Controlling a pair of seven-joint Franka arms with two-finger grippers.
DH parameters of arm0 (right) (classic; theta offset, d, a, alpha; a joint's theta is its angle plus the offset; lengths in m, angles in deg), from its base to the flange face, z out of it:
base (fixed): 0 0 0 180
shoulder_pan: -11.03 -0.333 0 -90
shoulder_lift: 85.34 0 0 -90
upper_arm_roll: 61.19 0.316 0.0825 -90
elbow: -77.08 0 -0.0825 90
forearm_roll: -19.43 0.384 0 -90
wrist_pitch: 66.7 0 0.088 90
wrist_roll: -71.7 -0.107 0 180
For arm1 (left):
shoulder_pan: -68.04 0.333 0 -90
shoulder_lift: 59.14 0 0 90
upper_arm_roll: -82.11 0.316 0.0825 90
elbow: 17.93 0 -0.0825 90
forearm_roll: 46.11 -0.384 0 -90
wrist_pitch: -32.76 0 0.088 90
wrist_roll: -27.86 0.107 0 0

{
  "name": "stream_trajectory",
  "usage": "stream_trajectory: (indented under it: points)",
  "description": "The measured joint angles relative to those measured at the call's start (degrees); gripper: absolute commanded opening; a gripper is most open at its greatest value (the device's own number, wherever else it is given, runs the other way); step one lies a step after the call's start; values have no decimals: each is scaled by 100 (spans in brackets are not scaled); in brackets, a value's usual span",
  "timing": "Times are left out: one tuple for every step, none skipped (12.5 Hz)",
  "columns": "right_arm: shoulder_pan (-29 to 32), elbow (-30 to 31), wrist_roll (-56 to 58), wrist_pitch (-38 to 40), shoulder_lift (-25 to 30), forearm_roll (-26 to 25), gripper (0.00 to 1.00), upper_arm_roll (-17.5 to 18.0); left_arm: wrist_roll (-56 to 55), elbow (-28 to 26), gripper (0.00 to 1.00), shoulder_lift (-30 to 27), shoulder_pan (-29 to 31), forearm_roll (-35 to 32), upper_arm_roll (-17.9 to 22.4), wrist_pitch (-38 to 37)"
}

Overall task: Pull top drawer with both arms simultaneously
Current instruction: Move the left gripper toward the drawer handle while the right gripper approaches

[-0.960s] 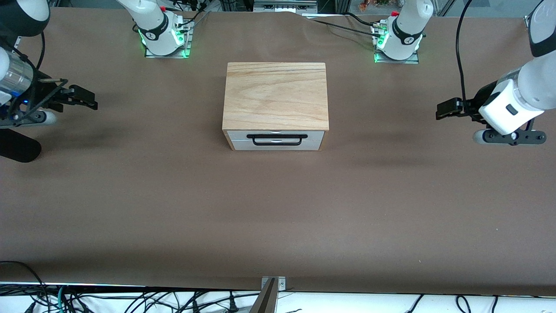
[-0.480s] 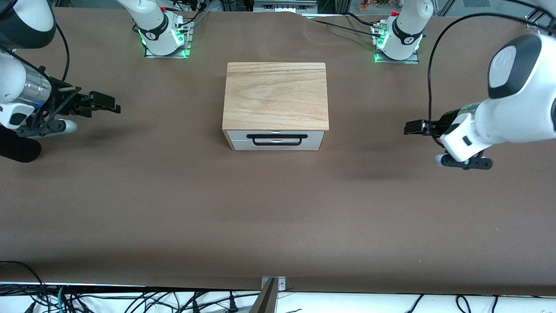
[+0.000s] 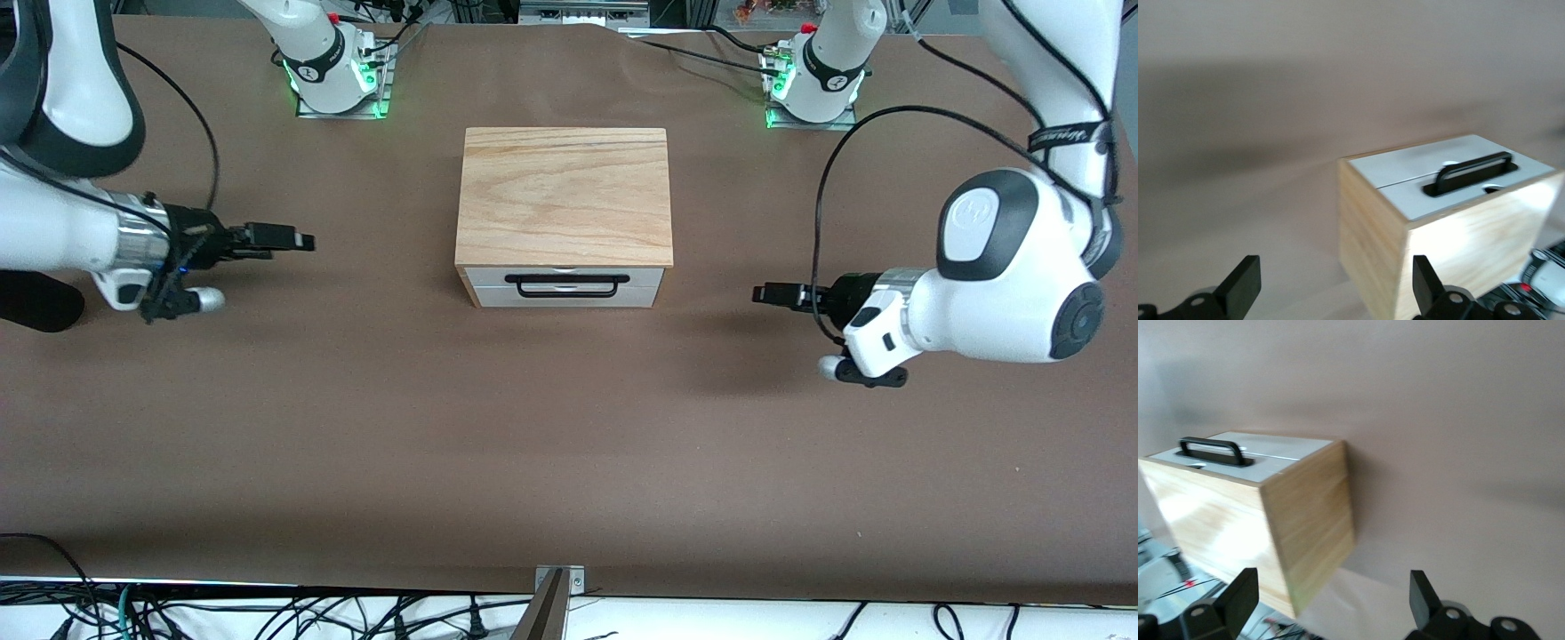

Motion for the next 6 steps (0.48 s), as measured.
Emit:
stream_trajectory:
  points:
    - [-37, 0, 144, -7, -220, 535, 100, 3, 241, -2, 100, 133, -21, 343, -1, 54]
    - [-79, -4, 422, -17, -449, 1013, 100, 4, 548, -3, 100, 299, -27, 686, 0, 118]
    - [-110, -7, 779, -40, -657, 1296, 100, 5, 891, -3, 100, 468, -28, 985, -1, 199]
    - [-125, -6, 1186, -86, -843, 1495, 100, 5, 1253, -6, 100, 630, -32, 1270, -1, 282]
    - [-126, -3, 1529, -134, -1010, 1736, 100, 3, 1603, -13, 100, 778, -41, 1558, -2, 357]
    - [-126, 0, 1762, -165, -1174, 2005, 100, 3, 1907, -33, 100, 916, -66, 1812, -4, 467]
